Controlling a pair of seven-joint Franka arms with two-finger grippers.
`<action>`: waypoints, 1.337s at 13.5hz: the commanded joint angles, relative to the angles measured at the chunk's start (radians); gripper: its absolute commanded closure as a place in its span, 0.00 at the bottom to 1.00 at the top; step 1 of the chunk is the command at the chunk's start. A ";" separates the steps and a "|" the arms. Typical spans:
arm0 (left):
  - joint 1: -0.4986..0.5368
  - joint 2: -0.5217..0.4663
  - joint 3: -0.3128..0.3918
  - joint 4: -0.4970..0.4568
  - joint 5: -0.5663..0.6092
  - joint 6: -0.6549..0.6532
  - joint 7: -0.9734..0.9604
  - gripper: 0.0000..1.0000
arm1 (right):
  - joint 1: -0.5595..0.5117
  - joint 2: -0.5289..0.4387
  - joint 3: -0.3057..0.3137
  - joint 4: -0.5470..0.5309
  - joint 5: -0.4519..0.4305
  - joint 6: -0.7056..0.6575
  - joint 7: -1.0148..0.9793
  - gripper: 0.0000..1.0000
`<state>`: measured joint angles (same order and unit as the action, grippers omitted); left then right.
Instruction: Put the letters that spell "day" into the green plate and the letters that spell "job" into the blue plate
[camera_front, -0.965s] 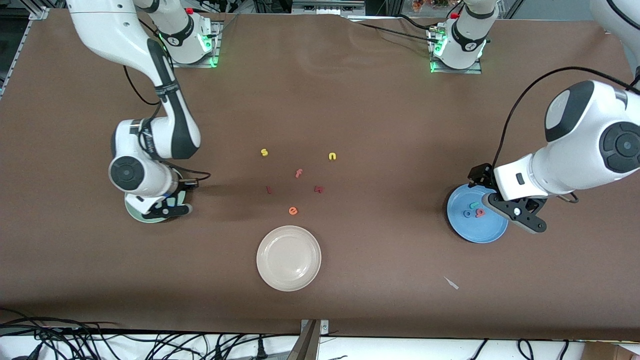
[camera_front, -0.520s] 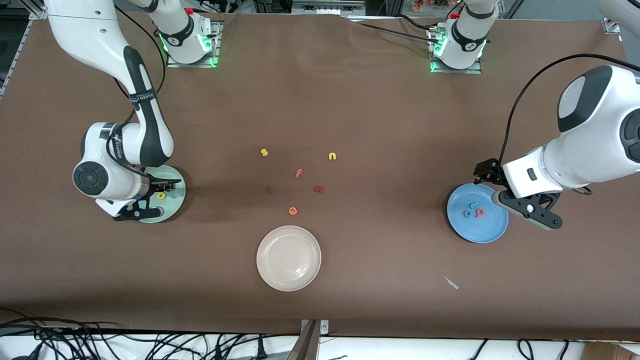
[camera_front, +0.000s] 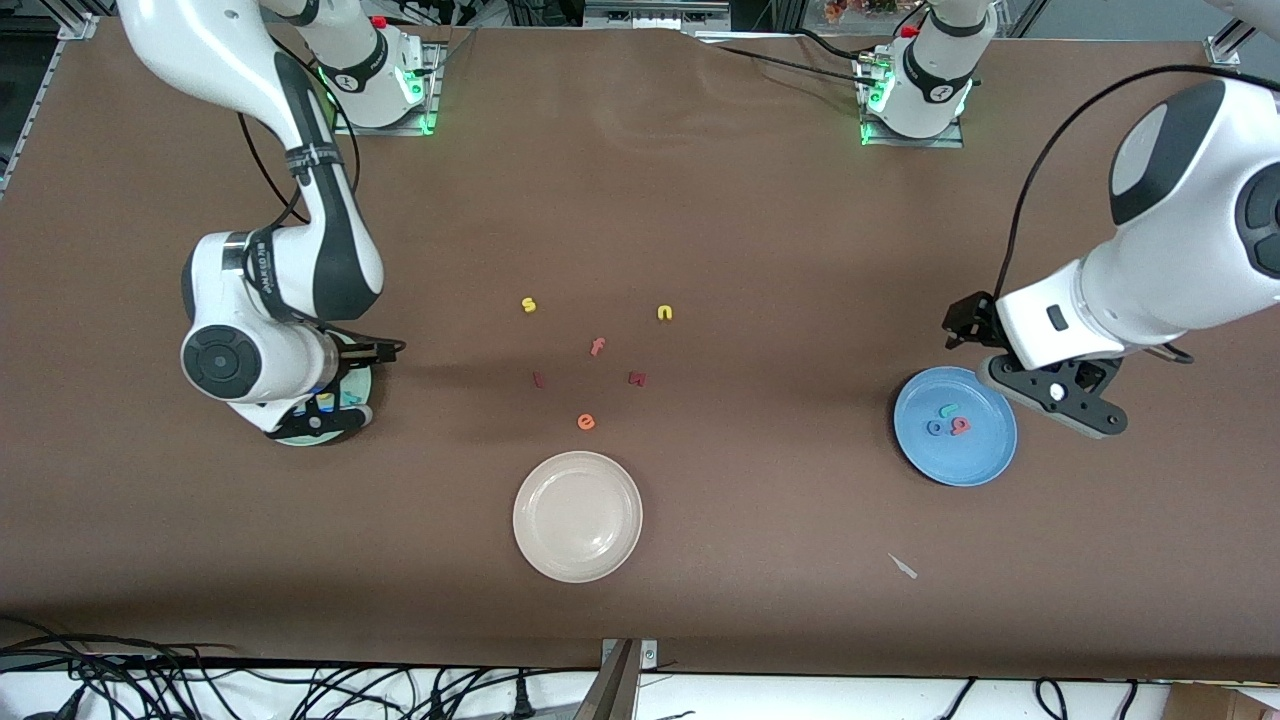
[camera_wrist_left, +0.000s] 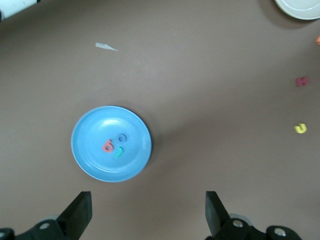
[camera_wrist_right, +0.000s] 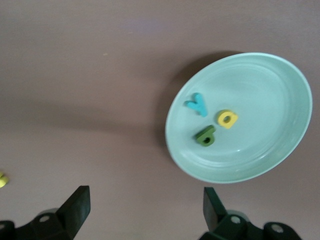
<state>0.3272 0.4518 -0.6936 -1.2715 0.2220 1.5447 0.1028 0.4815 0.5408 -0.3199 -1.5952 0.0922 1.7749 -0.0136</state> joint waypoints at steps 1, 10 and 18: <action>-0.074 -0.097 0.196 -0.015 -0.191 -0.021 0.012 0.00 | 0.014 -0.013 -0.002 0.046 0.012 -0.092 0.036 0.00; -0.355 -0.329 0.689 -0.233 -0.213 0.057 0.005 0.00 | 0.014 -0.252 0.018 0.072 -0.022 -0.278 0.033 0.00; -0.370 -0.455 0.672 -0.442 -0.214 0.226 -0.118 0.00 | -0.300 -0.511 0.326 0.017 -0.121 -0.221 0.021 0.00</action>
<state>-0.0294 0.0306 -0.0252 -1.6825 0.0367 1.7697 0.0302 0.2107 0.0999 -0.0177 -1.5345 -0.0164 1.5240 0.0119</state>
